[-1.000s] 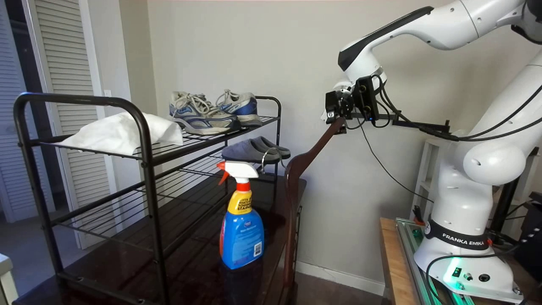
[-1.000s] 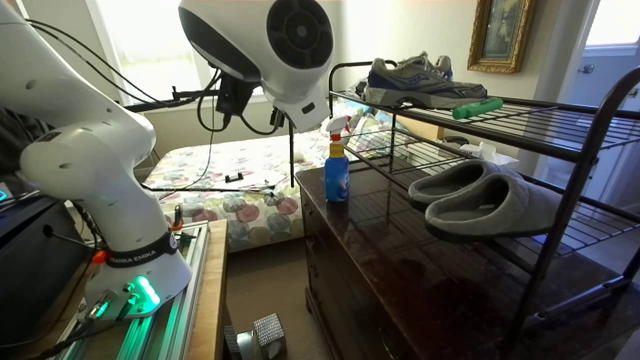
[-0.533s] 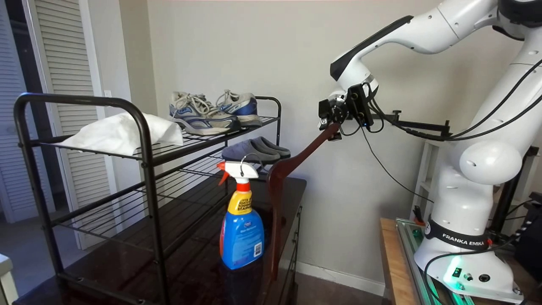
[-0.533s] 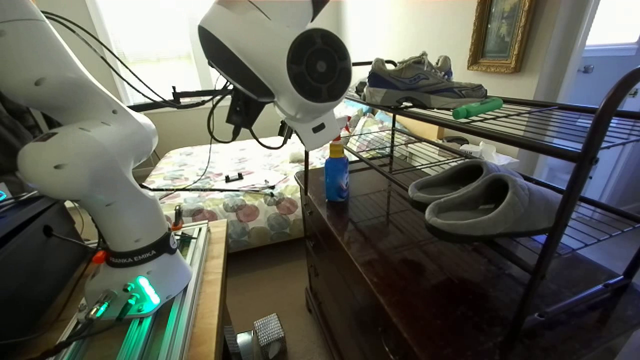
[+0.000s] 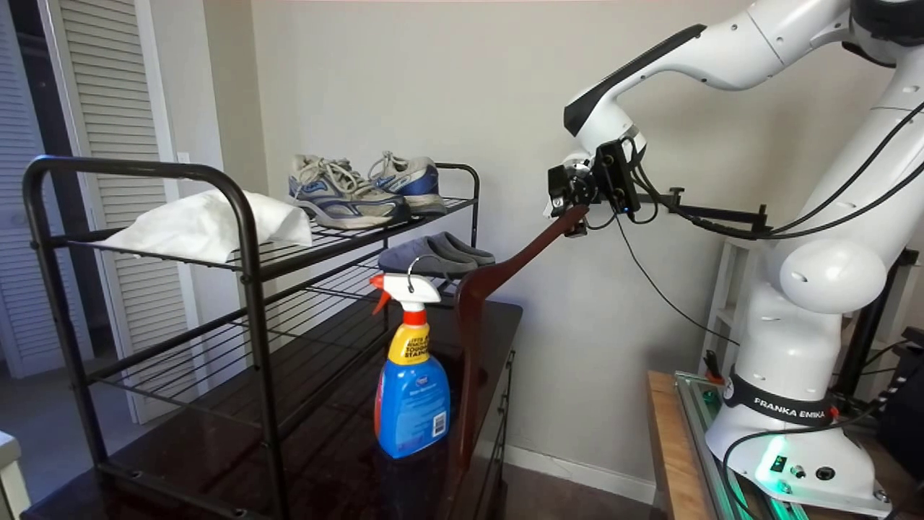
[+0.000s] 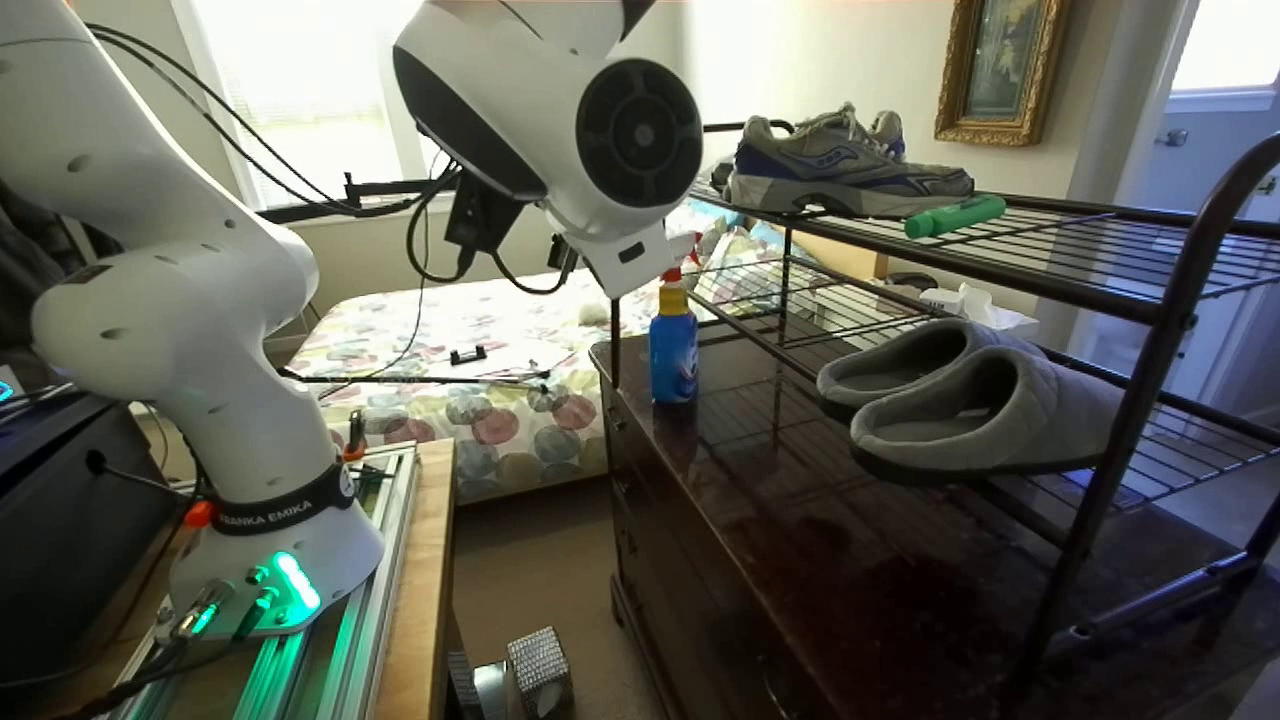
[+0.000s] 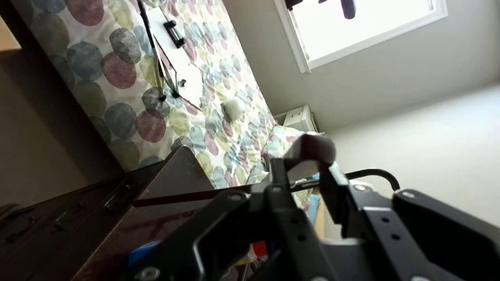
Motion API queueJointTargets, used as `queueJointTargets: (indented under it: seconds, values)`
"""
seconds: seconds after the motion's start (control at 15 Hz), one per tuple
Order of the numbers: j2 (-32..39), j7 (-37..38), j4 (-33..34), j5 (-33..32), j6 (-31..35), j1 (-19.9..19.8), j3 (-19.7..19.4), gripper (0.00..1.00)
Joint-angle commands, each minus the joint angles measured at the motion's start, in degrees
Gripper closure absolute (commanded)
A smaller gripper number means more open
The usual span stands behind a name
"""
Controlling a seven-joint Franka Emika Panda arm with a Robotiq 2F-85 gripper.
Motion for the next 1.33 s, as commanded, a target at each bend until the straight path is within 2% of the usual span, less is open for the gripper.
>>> queueJointTargets:
  seconds: [0.0, 0.2, 0.33, 0.67, 1.07, 1.27]
  values:
    - [-2.54, -2.79, 0.57, 1.15, -7.80, -1.19, 0.21, 0.93]
    - [-3.33, -5.36, 1.28, 1.26, -13.54, -1.52, 0.06, 0.93]
    - [-4.01, -5.73, 1.10, 2.38, -14.81, -2.28, 0.18, 0.93]
    - [-4.97, -5.18, 0.24, 6.14, -13.45, -4.12, 0.66, 0.93]
    - [-5.30, -4.52, -0.59, 7.09, -12.34, -4.52, 2.07, 0.93]
    - [-6.42, -4.84, -2.46, 9.48, -8.38, -4.72, 3.41, 0.93]
